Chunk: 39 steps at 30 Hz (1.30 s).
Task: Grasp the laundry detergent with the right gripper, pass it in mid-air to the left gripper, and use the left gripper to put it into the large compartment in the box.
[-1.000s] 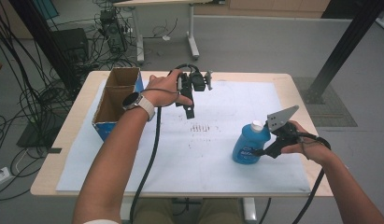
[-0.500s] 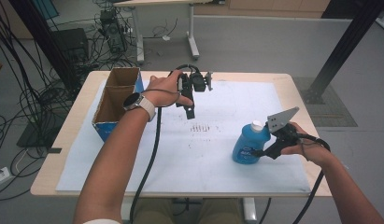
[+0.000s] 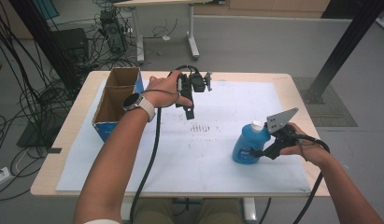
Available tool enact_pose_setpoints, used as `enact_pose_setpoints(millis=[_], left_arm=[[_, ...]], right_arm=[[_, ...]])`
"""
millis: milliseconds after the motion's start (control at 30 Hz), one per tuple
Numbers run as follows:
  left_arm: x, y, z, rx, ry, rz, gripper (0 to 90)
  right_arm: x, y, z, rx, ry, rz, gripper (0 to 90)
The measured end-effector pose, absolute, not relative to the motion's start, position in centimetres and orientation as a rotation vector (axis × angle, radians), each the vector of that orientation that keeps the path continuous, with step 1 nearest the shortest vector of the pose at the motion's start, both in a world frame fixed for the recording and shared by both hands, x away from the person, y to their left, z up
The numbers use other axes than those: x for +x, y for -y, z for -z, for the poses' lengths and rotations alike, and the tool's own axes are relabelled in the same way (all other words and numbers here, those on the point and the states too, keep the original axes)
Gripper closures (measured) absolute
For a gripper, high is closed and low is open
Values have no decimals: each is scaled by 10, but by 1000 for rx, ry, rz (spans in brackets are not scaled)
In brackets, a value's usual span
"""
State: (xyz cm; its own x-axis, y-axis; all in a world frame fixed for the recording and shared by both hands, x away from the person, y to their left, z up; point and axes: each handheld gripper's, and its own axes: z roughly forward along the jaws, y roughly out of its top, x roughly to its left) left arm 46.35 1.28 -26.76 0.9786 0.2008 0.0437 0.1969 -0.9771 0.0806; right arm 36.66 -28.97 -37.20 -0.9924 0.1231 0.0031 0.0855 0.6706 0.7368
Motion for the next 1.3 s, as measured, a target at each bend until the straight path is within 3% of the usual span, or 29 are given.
enact_pose_setpoints(millis=[1300], left_arm=[[464,-12,269,3049,-311,-76,115]], right_arm=[[368,289,377,193,-2810,-1276,253]])
